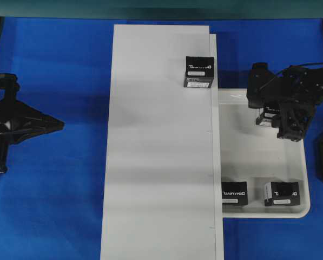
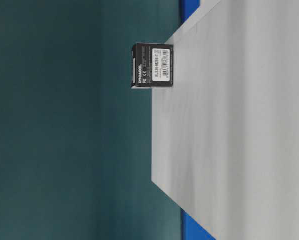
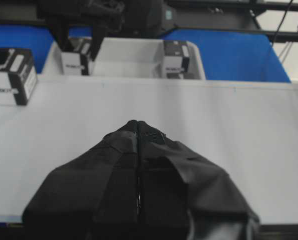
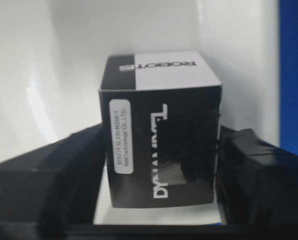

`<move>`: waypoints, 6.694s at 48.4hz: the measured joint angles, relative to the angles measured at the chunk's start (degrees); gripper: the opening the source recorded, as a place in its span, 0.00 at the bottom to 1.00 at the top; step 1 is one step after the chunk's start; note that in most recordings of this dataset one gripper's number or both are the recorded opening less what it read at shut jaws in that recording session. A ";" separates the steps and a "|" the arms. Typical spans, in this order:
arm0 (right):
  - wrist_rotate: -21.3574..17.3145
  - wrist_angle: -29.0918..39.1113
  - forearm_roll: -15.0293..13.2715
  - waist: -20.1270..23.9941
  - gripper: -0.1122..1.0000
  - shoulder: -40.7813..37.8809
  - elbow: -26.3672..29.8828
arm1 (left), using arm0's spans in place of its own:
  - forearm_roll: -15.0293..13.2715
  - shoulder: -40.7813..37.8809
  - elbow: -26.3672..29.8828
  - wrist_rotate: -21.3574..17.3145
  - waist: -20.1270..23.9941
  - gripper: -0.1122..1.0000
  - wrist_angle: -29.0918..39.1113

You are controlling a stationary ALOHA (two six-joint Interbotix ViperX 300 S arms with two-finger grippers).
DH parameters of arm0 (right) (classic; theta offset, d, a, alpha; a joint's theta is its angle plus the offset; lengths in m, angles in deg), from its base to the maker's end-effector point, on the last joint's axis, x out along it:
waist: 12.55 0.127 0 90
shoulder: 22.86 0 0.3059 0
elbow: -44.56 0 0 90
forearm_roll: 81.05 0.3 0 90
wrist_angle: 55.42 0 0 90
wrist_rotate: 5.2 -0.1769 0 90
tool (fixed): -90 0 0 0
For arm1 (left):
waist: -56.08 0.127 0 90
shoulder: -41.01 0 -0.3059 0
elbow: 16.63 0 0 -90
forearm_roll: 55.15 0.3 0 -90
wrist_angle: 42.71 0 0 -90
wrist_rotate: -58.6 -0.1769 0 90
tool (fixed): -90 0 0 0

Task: Place the box from the white plastic tray onto the white base.
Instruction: 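Close the right gripper on the black-and-white box and lift it, then carry the box left over the white base, beside the existing box, then lower the box onto the white base below the other box, then open the right gripper and withdraw it to the right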

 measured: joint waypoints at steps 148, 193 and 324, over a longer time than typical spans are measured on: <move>-9.14 27.95 1.49 18.02 0.63 -20.30 47.81 | 0.00 1.23 0.44 0.09 -0.26 0.03 0.62; -9.23 23.20 1.41 16.00 0.63 -20.92 42.98 | 0.09 1.23 0.44 0.09 -0.53 0.03 0.62; -16.88 -2.11 -0.62 18.11 0.98 8.35 26.72 | 0.09 0.00 1.23 2.46 -2.20 0.03 1.23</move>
